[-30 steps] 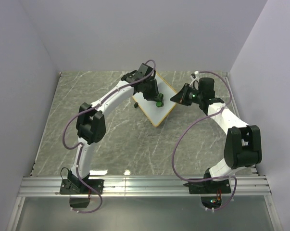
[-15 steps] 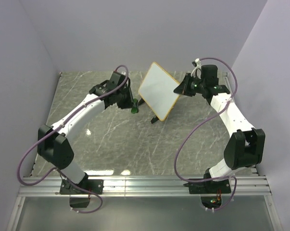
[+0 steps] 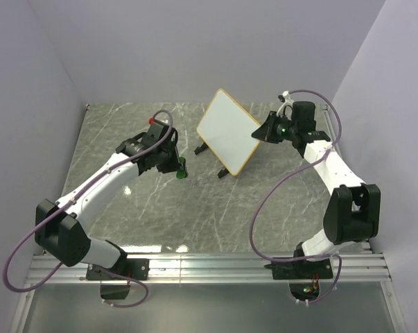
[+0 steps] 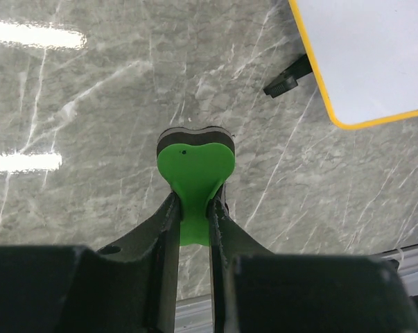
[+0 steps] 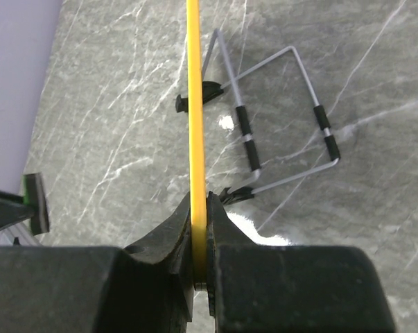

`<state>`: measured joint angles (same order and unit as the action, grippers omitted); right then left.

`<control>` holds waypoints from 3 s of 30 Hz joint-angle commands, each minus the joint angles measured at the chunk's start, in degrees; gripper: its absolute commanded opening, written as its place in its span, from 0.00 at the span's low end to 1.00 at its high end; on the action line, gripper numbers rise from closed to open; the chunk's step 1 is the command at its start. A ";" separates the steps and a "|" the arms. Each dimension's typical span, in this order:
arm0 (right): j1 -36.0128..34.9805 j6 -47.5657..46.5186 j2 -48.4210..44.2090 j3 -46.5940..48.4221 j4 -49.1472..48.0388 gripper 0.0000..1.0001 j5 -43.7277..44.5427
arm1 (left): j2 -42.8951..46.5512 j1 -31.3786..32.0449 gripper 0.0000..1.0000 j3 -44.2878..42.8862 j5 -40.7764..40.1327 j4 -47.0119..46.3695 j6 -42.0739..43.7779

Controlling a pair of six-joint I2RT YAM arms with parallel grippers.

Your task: Erase the whiteboard

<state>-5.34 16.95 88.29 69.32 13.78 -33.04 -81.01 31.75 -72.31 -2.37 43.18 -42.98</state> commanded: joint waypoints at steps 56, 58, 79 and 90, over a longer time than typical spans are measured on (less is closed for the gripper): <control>-23.13 -13.87 -26.59 -30.56 -1.74 0.00 46.22 | 10.17 0.16 0.00 9.03 -6.86 -2.92 -5.45; -24.97 -14.40 -27.29 -30.73 -1.91 0.00 46.40 | 10.35 0.16 0.00 9.56 -6.77 -3.27 -5.80; -35.96 -28.20 -24.04 -20.99 -5.52 0.00 64.76 | 7.19 0.77 0.00 11.50 -6.77 -6.61 -8.17; -30.08 -15.31 -26.85 -9.20 -0.60 0.00 40.63 | -1.33 0.95 0.00 5.17 -5.63 -8.11 -6.59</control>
<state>-37.06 -4.43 64.20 54.98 16.45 15.70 -81.36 32.45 -63.37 -8.82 37.21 -50.28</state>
